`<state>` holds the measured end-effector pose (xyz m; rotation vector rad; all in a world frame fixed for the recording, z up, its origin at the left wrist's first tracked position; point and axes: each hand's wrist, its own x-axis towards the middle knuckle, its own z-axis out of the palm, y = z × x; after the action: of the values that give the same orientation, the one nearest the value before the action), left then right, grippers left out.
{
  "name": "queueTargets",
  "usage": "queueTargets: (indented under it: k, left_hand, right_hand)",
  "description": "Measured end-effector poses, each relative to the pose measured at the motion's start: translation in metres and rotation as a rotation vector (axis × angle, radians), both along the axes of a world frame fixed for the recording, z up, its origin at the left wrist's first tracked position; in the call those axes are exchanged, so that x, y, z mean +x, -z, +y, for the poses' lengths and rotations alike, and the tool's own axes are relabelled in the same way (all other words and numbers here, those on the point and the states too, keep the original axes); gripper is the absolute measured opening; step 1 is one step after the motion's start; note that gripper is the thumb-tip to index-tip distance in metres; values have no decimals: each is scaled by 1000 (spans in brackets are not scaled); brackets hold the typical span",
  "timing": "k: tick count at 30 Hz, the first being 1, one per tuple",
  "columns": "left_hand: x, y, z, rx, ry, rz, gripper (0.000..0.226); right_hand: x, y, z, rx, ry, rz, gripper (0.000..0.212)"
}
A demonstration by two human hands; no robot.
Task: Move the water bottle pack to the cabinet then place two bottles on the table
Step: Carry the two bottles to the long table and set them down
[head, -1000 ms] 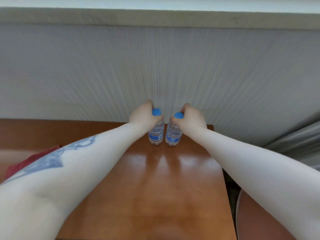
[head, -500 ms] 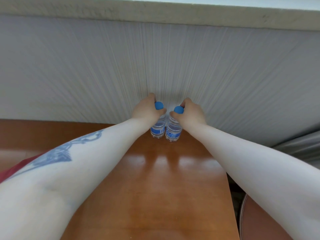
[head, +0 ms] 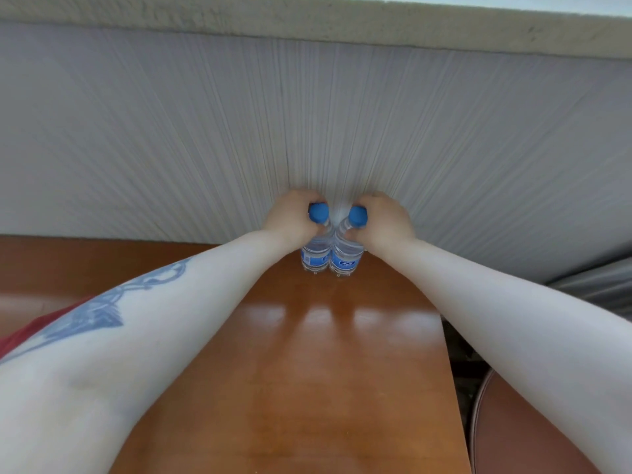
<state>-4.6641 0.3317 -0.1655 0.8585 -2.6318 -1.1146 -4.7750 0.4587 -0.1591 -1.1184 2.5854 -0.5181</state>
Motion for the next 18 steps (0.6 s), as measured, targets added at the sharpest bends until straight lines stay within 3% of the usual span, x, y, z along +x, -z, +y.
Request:
queueTargets:
  k: [4,7,12,18]
  left_hand:
    - [1,3,-2,49,58,13,55]
    - [2,9,2,64,-50,51,63]
    - [-1,17,2,41,-127,79,42]
    - [-1,19,-4,52,-51,75,42]
  right_hand:
    - [0,1,6,-59,-11,-43,37]
    - [2,5,9,-62,44,-55,29]
    - [5,13,7,-79,69,-79,42]
    - [10,15,9,-129,99,-70,34]
